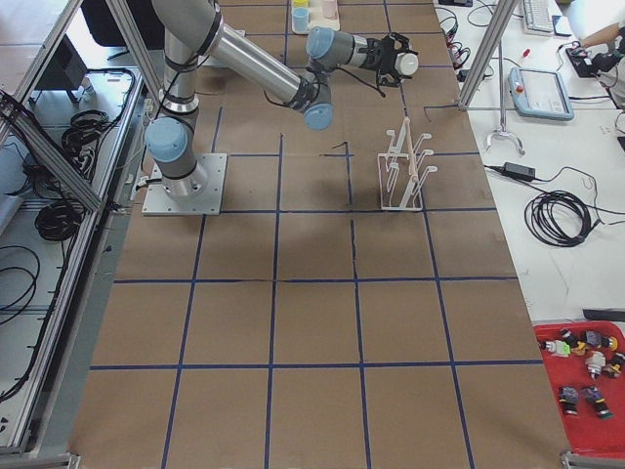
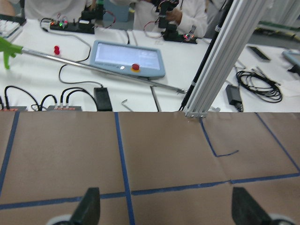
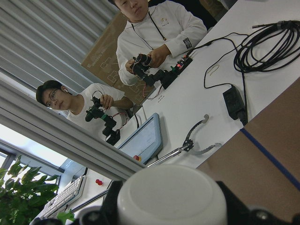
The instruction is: Transfer IKEA cup to right arm and place on rack
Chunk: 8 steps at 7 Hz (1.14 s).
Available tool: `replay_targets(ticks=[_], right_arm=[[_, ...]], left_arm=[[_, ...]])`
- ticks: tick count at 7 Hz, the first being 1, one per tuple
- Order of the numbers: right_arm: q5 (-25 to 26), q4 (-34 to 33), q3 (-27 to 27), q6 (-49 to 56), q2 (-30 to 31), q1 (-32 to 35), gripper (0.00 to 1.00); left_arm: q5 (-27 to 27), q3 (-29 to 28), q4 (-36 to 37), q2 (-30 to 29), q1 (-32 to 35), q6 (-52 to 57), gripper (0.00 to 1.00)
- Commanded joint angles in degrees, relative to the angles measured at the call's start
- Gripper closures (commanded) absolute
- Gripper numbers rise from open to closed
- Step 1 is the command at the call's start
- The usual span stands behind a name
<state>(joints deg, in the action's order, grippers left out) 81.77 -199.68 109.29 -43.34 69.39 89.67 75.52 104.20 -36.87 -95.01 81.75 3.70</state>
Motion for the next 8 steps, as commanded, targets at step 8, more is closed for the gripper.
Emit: replay_targets(ticks=[8], right_arm=[[8.05,-3.69,-12.08,37.10,-14.80,-5.38,0.91]], left_arm=[[14.30,-14.40,-57.00,6.40,2.03,0.82,0.00]])
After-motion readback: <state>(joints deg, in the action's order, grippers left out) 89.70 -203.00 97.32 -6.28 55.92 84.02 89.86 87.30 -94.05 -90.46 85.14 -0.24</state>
